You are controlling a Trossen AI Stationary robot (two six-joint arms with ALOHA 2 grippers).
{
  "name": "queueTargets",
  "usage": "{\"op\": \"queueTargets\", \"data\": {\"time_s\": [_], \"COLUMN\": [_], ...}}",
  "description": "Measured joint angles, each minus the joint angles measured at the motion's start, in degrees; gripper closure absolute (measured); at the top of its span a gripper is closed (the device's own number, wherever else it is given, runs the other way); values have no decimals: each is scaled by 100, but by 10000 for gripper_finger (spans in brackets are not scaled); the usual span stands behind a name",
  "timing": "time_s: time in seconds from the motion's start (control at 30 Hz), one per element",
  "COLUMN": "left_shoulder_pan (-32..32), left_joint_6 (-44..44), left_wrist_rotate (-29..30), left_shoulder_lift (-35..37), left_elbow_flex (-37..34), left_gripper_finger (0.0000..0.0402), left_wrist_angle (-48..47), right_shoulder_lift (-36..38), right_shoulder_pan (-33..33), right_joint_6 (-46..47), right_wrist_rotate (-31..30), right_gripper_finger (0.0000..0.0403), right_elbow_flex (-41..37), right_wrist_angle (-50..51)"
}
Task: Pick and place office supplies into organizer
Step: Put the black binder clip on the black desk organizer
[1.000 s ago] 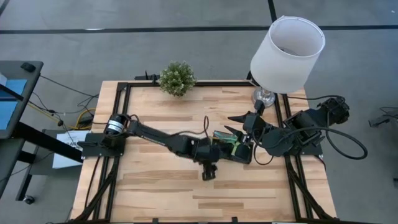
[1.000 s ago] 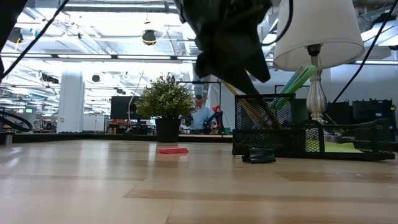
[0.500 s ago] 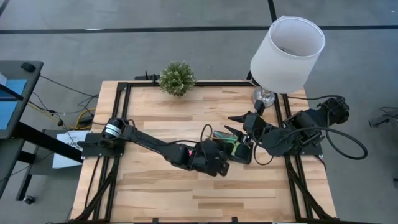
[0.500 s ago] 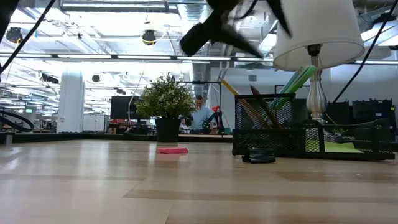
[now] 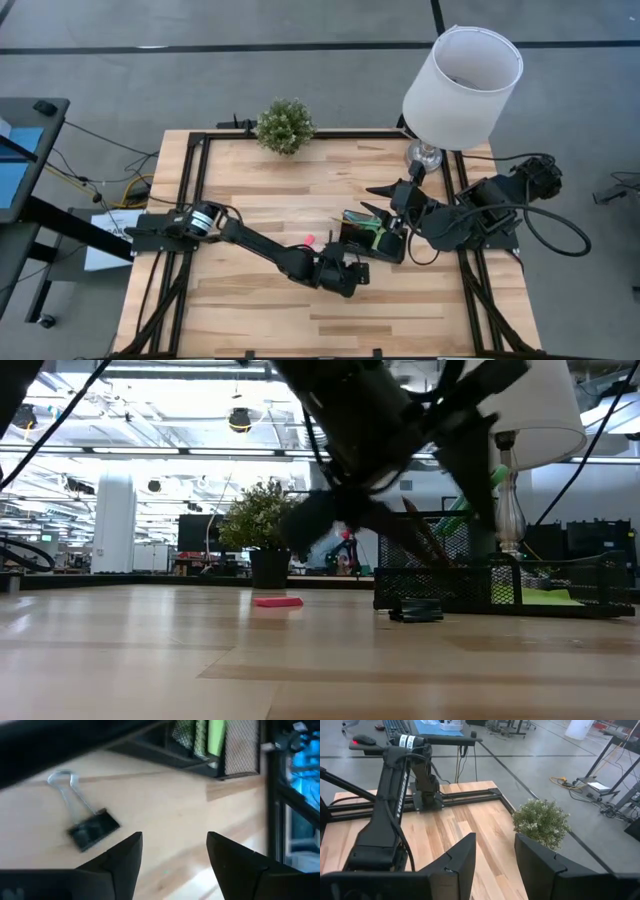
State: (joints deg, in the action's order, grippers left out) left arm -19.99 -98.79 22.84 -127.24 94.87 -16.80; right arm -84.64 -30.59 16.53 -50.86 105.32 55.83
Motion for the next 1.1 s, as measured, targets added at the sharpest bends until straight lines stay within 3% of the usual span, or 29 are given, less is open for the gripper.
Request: {"op": "queueTargets", "data": {"time_s": [0.17, 0.23, 0.33, 0.6, 0.93, 1.1], "left_shoulder_pan": [-47, -58, -61, 33, 155, 275], "left_joint_6": [-164, -182, -353, -974, -1469, -1585], "left_wrist_rotate": [1115, 1222, 630, 240, -1051, -1137], "left_shoulder_lift": [-1, 0, -13, -46, -46, -37], "left_elbow_flex": [449, 658, 815, 800, 872, 916], "left_gripper_finger": [158, 146, 135, 131, 131, 131], "left_wrist_angle": [-998, -1280, -1574, -2065, -2654, -2557], "right_shoulder_lift": [0, 0, 0, 0, 0, 0], "right_shoulder_pan": [-1, 0, -2, 0, 0, 0], "right_joint_6": [-1, 0, 0, 0, 0, 0], "right_wrist_rotate": [-1, -1, 1, -1, -1, 0], "right_gripper_finger": [274, 274, 274, 274, 274, 274], "right_elbow_flex": [0, 0, 0, 0, 0, 0], "right_wrist_angle": [-19, -19, -19, -21, -21, -21]}}
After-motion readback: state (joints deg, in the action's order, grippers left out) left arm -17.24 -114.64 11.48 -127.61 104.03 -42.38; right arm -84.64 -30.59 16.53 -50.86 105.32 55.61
